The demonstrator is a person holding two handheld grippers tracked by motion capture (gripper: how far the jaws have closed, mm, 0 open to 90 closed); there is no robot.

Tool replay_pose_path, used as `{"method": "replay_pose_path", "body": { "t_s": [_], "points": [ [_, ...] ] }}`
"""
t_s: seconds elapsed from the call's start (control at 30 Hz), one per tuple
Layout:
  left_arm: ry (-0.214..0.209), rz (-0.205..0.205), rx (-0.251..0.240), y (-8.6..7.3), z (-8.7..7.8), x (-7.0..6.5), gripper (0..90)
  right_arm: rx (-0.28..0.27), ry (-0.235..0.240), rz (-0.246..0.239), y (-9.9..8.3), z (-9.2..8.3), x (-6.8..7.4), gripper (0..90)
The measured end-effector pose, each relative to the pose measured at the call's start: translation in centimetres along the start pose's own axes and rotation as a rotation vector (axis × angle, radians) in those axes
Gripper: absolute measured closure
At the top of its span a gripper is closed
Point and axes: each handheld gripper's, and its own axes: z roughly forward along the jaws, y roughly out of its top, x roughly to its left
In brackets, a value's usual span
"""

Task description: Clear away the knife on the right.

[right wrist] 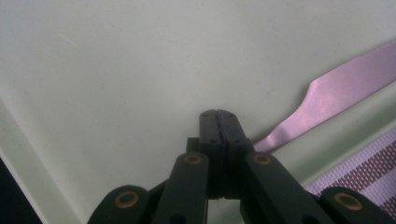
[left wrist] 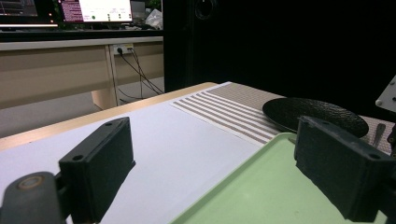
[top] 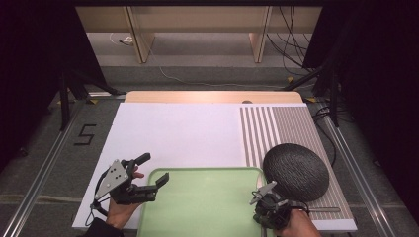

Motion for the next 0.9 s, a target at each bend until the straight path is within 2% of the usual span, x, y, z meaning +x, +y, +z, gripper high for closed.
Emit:
{"method": "replay_pose_path", "body": {
  "t_s": [0.5,0.63,0.8,0.9],
  "points": [
    [-0.002,0.000,-0.001,0.0,0.0,0.0,11.4,-0.001,-0.003,0.033,-0.9,-0.3,-0.9,90.0],
    [-0.001,-0.001,-0.002,0.0,0.0,0.0,11.4,-0.010,0.006,0.037,-1.0,-0.3,-1.0,86.5],
    [-0.002,-0.002,-0.001,0.0,0.0,0.0,11.4,-0.095,0.039,0.072,-1.0,-0.9,-1.4,78.5],
    [-0.001,-0.001,-0.001,0.0,0.0,0.0,11.4,-0.168,0.081,0.097,-1.0,-1.5,-1.6,71.8]
  ]
}}
